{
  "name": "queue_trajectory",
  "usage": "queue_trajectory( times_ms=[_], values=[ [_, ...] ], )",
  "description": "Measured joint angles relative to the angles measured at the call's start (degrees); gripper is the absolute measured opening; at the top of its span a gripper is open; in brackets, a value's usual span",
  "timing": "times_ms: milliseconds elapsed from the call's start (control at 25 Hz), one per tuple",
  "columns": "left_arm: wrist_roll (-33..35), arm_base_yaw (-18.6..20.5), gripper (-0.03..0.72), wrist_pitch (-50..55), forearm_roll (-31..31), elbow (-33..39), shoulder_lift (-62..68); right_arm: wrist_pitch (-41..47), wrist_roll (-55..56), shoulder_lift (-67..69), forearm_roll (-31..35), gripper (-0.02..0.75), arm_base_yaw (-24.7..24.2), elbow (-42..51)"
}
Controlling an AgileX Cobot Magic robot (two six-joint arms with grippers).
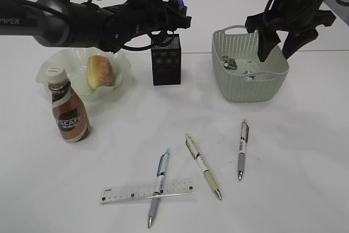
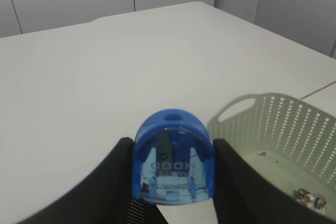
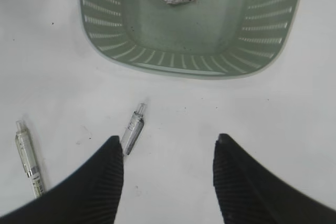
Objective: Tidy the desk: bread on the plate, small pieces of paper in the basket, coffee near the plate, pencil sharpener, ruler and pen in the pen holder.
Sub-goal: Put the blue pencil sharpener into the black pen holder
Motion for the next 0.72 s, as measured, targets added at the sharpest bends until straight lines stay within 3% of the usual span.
queue_trajectory(
  times_ms=[720],
  values=[
    [0.0,2.4,0.321,-1.0,0.0,0.0,2.3,0.0,0.0,0.0,0.0,0.404,0.0,0.0]
  ],
)
